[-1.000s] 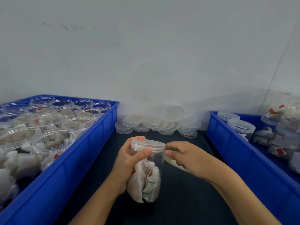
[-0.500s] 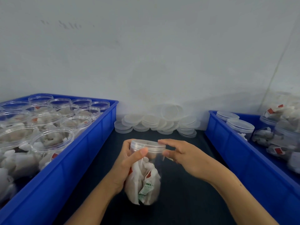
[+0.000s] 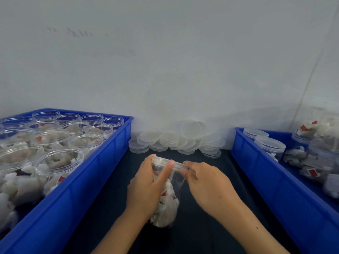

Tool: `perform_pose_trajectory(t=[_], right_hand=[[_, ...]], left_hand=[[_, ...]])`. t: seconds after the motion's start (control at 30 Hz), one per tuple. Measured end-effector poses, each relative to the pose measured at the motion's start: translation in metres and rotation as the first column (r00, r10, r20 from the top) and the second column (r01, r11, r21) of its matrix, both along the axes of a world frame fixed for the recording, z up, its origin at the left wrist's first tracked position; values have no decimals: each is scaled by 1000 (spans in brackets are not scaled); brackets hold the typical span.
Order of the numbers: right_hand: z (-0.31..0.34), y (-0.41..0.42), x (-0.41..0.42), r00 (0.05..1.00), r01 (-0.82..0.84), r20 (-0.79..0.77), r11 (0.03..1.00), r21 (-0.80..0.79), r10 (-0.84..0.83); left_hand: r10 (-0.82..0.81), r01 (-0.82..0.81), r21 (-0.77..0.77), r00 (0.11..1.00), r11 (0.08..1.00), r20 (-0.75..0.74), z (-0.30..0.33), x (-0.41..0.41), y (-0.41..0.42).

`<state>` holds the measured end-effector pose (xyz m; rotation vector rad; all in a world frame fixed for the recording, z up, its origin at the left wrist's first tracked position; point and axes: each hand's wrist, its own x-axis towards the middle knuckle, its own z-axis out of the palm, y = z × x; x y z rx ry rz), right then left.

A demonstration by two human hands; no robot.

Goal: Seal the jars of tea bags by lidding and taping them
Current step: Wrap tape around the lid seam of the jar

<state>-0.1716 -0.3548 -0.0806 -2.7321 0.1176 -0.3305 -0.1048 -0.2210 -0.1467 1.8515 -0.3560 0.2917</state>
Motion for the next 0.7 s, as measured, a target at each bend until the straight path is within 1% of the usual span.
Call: perform_pose_trajectory(t=[0.07,0.1,0.17,0.23,0.3,0.33,0.43,0.47,0.6,0.63,0.7], right_hand=[[0,4,-2,1000,4,0,999,-40,-4],[-1,4,-3,1000,-5,3,999,-50,5],[-1,3,-3,999,-32,-3,999,-13,32],[-1,-2,0,996,-67,-45,989,132,74],[1,-7,5,987,-87,-105,947,309,125],[2,-8,6,981,-79,-139,933,352,136],[6,-15,3,949,-62,-264,924,377,171],[8,-18,1,943,-66,-277,917,394,186],[11,-28,1,955,-83,-220,893,442,198],[10,-28,1,958,-91,-210,900,426,196],[7,-27,3,964,-110,-190,932,345,184]], left_hand=[[1,0,34,999,999,-35,3,0,0],[-4,6,28,998,1000,-69,6,1,0],[-27,22,-37,989,999,-145,9,2,1],[-53,27,-135,981,991,-189,11,3,3],[-98,51,-224,974,973,-202,11,2,5],[-126,73,-257,972,964,-199,12,1,6],[-189,115,-338,962,934,-196,13,1,9],[-205,120,-361,956,925,-208,13,2,11],[-315,170,-453,911,875,-267,13,6,17],[-337,184,-463,901,867,-274,13,7,18],[-370,207,-477,887,854,-278,12,9,19]])
